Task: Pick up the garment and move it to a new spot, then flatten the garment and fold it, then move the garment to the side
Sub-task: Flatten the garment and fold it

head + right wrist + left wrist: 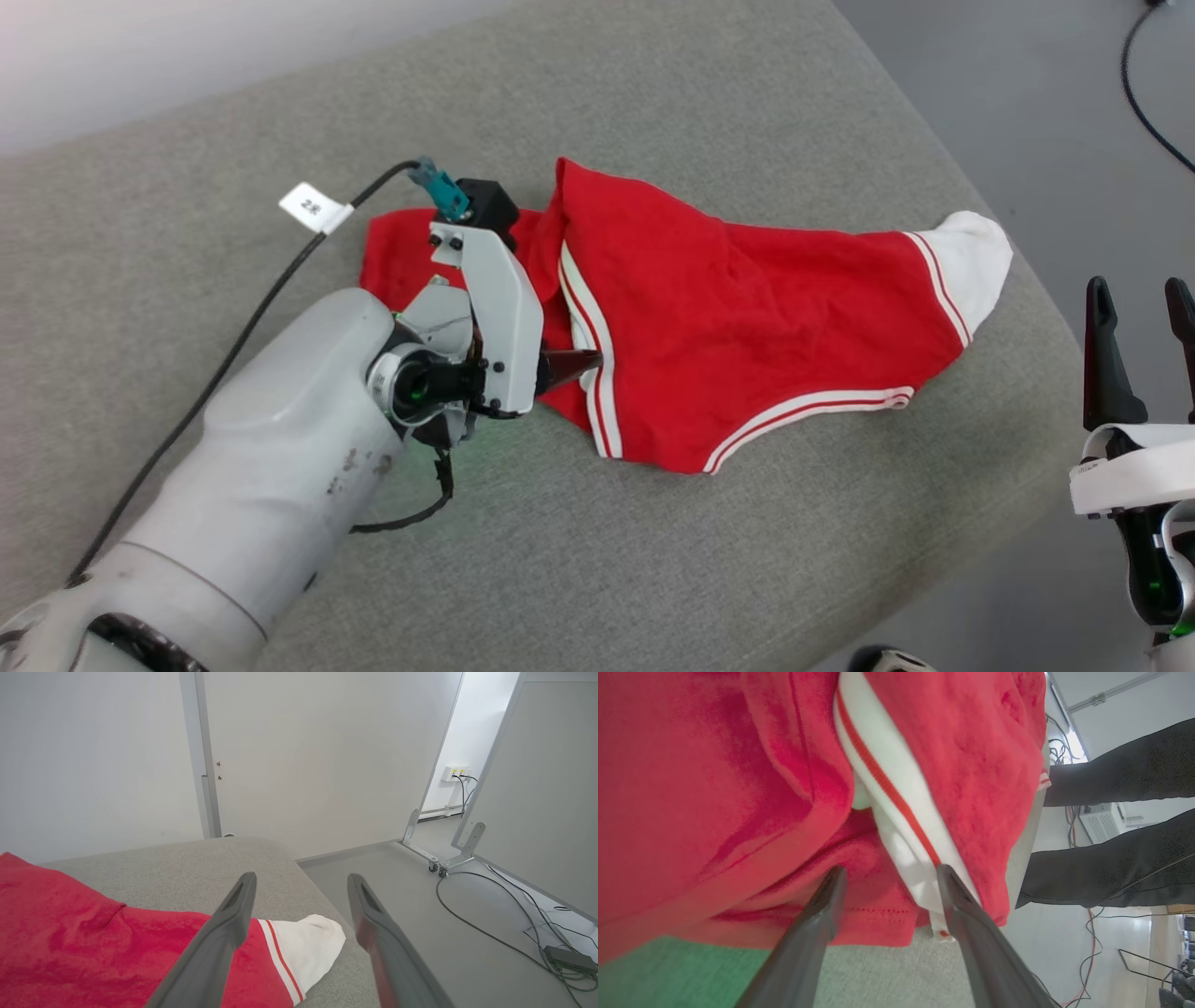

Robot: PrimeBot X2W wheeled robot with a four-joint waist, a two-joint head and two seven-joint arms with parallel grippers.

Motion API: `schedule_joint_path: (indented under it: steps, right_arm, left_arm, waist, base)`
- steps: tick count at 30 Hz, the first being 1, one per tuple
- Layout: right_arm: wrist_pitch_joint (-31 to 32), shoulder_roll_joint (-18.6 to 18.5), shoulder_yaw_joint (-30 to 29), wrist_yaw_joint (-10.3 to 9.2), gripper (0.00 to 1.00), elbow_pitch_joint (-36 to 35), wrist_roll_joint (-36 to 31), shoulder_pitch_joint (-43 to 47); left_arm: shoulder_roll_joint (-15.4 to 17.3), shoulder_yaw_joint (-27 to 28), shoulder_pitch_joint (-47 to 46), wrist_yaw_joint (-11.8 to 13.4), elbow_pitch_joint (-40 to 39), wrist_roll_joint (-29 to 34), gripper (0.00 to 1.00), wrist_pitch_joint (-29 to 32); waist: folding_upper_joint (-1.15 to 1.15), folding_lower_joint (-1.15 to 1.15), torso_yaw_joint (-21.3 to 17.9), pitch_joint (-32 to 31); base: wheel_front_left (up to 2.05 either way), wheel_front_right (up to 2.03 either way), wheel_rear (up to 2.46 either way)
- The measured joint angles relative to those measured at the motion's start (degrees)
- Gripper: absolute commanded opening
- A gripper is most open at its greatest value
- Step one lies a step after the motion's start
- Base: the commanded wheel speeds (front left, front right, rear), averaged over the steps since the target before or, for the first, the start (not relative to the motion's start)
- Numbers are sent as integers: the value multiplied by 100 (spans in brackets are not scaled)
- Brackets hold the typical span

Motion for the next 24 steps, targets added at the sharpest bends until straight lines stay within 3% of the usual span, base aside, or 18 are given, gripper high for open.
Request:
schedule_joint_path:
  steps: [2, 3, 4, 5, 7, 11, 16, 21, 24]
  right_arm:
    - [-10, 4, 4, 0, 100, 16, 12, -3]
    - [-16, 8, 5, 0, 100, 23, 16, -7]
    - [-25, 12, 8, 0, 100, 23, 18, -12]
    - [-27, 15, 13, 0, 100, 23, 24, -20]
    - [-41, 20, 31, 0, 100, 27, 31, -25]
    - [-42, -9, -38, 0, 100, 25, 30, -24]
    - [11, -58, -64, 0, 100, -64, 14, -21]
    - [120, -59, -49, 0, 100, -214, -20, 24]
    - [191, -55, -77, 0, 100, -303, -53, 102]
  left_arm:
    - [-54, -2, -31, 0, 90, -96, 88, 15]
    - [-79, -14, -51, 0, 116, -124, 73, 37]
    - [-94, -19, -60, 0, 130, -179, 49, 69]
    - [-104, -19, -65, 0, 141, -229, 42, 71]
    - [-113, 3, -68, 0, 149, -333, 0, -5]
    - [-165, 23, -149, 0, 48, -471, 0, -118]
    - [82, -21, -342, 0, -190, -502, 0, -232]
    - [799, -36, -694, 0, -391, -334, 0, -280]
    - [1413, -307, -967, 0, -434, 257, 0, -326]
  waist:
    - [0, 0, -55, 64]
    - [0, 0, -74, 94]
    - [0, 0, -90, 120]
    - [0, 0, -102, 142]
    - [0, 0, -119, 168]
    - [0, 0, -45, 159]
    - [0, 0, 185, 67]
    - [0, 0, 443, -68]
    - [0, 0, 593, -147]
  base:
    - [0, 0, 0]
    - [0, 0, 0]
    - [0, 0, 0]
    - [0, 0, 0]
    - [0, 0, 0]
    - [0, 0, 0]
    - [0, 0, 0]
    - [0, 0, 0]
    - [0, 0, 0]
